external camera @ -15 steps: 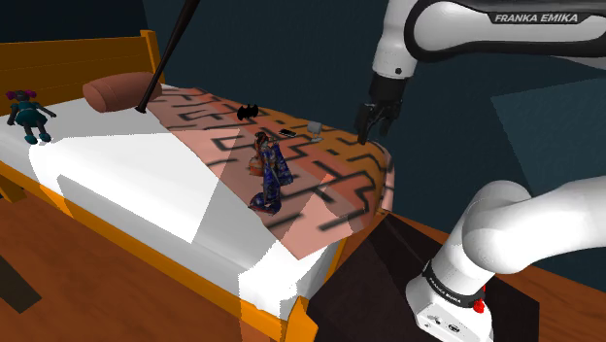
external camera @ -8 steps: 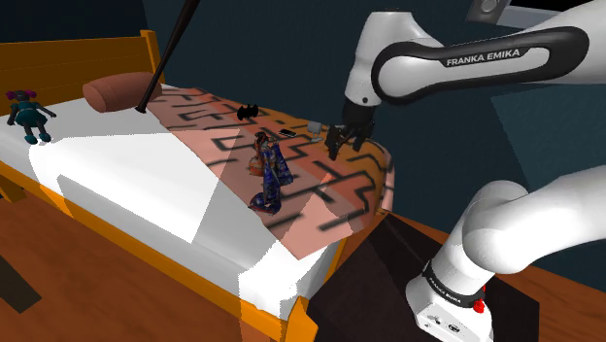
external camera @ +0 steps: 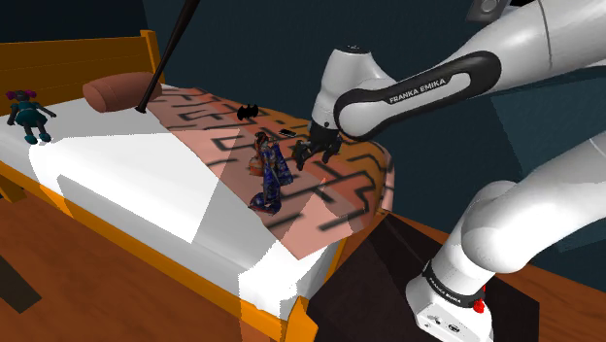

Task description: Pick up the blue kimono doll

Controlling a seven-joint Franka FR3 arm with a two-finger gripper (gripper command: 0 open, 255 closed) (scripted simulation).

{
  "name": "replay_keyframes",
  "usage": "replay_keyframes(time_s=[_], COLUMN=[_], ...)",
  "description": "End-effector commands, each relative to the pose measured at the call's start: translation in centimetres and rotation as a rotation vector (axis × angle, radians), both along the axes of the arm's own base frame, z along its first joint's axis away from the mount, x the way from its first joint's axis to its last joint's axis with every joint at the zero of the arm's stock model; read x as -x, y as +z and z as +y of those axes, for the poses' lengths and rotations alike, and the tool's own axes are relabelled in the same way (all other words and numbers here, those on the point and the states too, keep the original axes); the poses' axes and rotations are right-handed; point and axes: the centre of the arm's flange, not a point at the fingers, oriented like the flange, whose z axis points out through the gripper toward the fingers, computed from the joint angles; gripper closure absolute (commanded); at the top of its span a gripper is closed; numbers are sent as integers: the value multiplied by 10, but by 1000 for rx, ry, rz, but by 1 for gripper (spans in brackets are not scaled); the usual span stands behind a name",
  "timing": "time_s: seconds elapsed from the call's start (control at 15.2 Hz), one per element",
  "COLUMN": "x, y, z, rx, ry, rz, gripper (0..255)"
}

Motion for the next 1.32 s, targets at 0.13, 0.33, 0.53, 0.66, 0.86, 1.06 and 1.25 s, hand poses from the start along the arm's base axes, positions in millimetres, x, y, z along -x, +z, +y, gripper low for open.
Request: replay_keyframes(time_s=[0.13, 0.33, 0.53, 0.66, 0.86, 1.06, 1.25], x=[-34, -60, -88, -107, -114, -114, -114], y=[-32, -55, -76, -90, -106, -122, -135], z=[16, 27, 37, 44, 46, 46, 46], rx=[0, 2, 4, 5, 5, 5, 5], ry=[-34, -59, -83, -100, -107, -107, -107], rz=[-61, -104, -147, -176, -187, -187, -187], gripper=[0, 0, 0, 0, 0, 0, 0])
